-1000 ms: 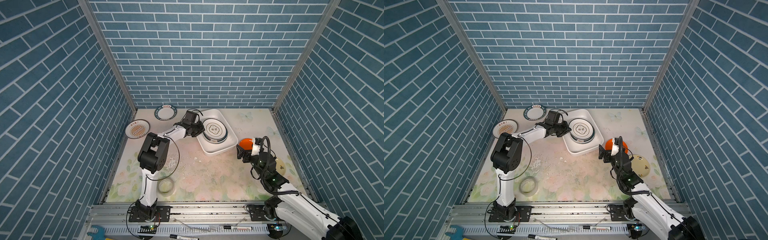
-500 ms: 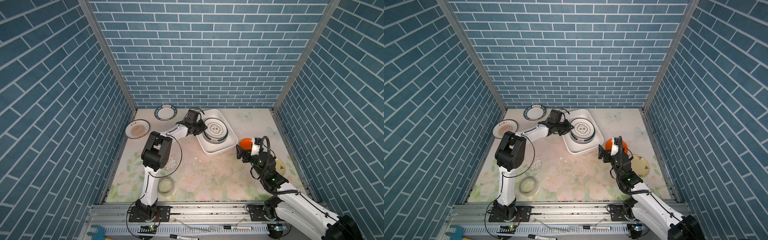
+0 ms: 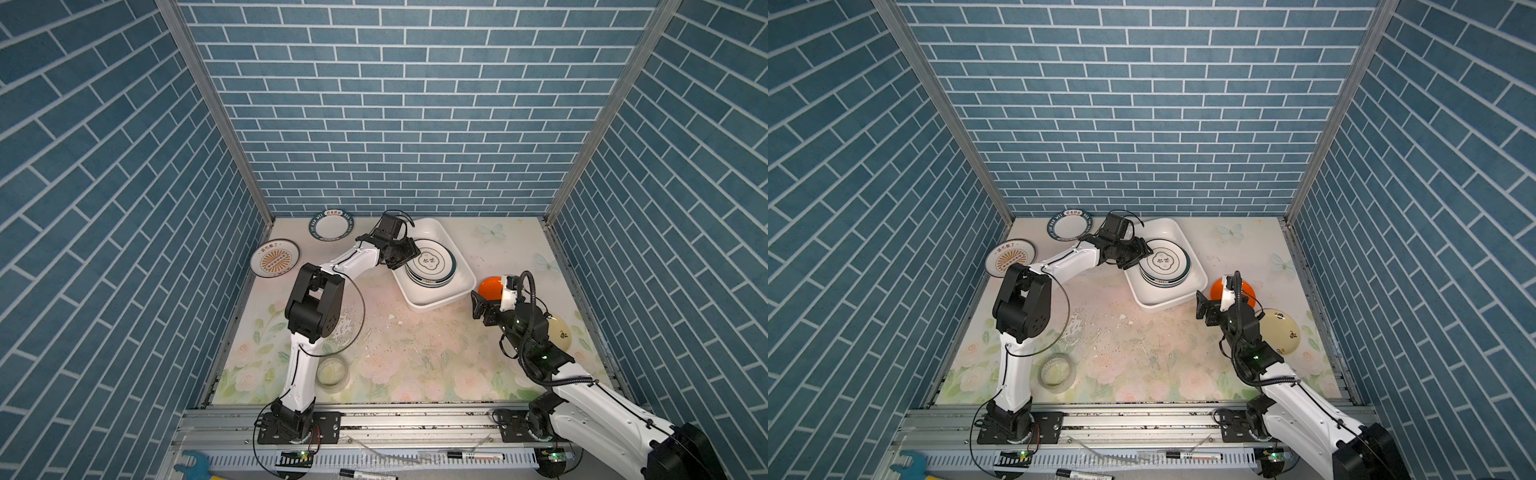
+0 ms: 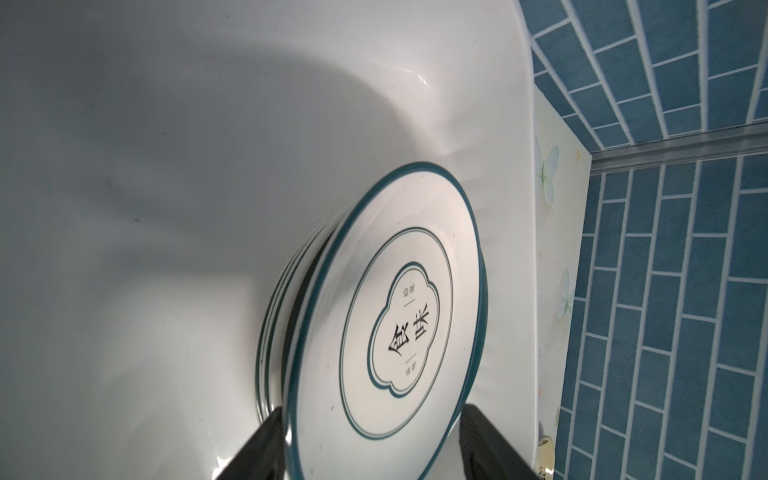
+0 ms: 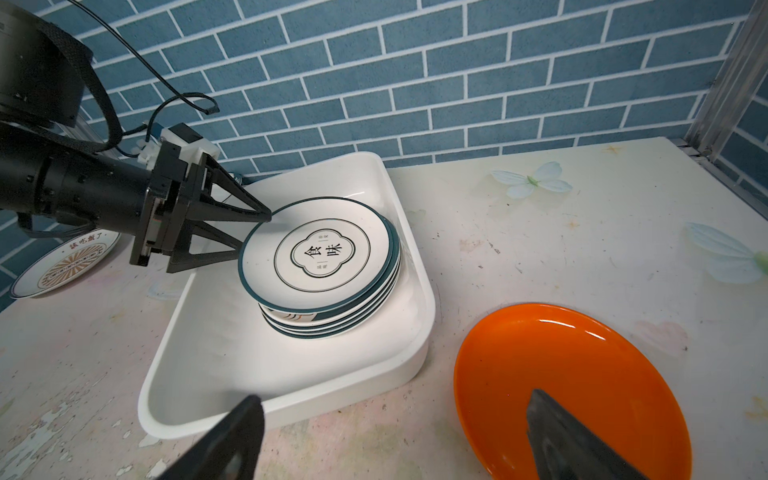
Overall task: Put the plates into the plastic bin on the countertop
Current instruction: 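Lower the green-rim plate onto the stack in the bin with the left gripper, then open the left gripper and withdraw it toward the orange-sunburst plate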
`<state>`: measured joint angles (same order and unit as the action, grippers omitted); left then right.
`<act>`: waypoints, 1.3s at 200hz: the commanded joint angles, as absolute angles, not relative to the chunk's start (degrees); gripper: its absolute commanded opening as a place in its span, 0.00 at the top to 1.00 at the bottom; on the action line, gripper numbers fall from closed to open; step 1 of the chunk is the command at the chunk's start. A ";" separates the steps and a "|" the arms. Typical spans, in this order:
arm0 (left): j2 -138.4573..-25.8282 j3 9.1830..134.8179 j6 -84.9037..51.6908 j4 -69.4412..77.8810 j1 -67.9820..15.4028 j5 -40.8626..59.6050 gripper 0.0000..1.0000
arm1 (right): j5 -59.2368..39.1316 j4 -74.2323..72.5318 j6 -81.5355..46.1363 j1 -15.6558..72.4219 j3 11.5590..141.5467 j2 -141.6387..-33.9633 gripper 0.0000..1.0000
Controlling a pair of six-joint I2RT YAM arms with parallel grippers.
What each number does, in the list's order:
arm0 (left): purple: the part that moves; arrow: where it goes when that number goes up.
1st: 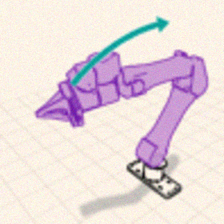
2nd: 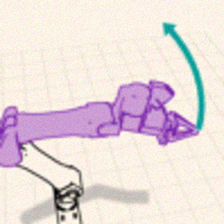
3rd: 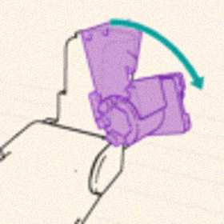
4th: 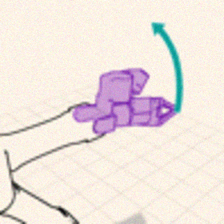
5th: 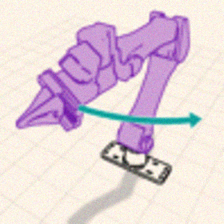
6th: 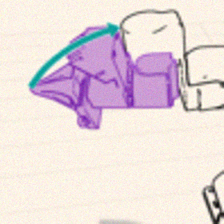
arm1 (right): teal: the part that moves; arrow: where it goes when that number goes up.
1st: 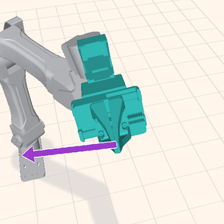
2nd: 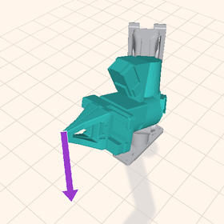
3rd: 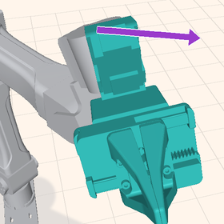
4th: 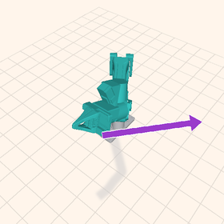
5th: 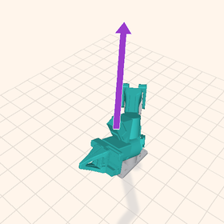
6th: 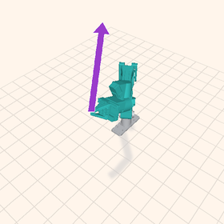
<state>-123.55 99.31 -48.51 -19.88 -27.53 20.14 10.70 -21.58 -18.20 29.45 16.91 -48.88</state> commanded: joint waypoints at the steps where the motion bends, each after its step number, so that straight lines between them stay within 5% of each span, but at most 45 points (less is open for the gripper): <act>1: -124.27 102.49 -44.72 -25.47 -28.81 19.42 0.30 | 10.71 -23.11 -19.12 29.27 16.92 -49.20 0.02; 138: -128.55 114.25 -38.74 -41.90 -29.88 15.37 0.16 | 10.55 -22.89 -18.92 29.25 17.05 -49.47 0.02; 204: -111.80 102.56 -34.92 -35.28 -28.37 9.45 0.10 | 7.98 -23.36 -18.64 29.27 17.73 -50.79 0.02; 260: -93.51 80.51 -38.84 -25.94 -18.48 10.47 0.07 | 2.47 -17.26 -19.27 29.33 24.38 -52.02 0.02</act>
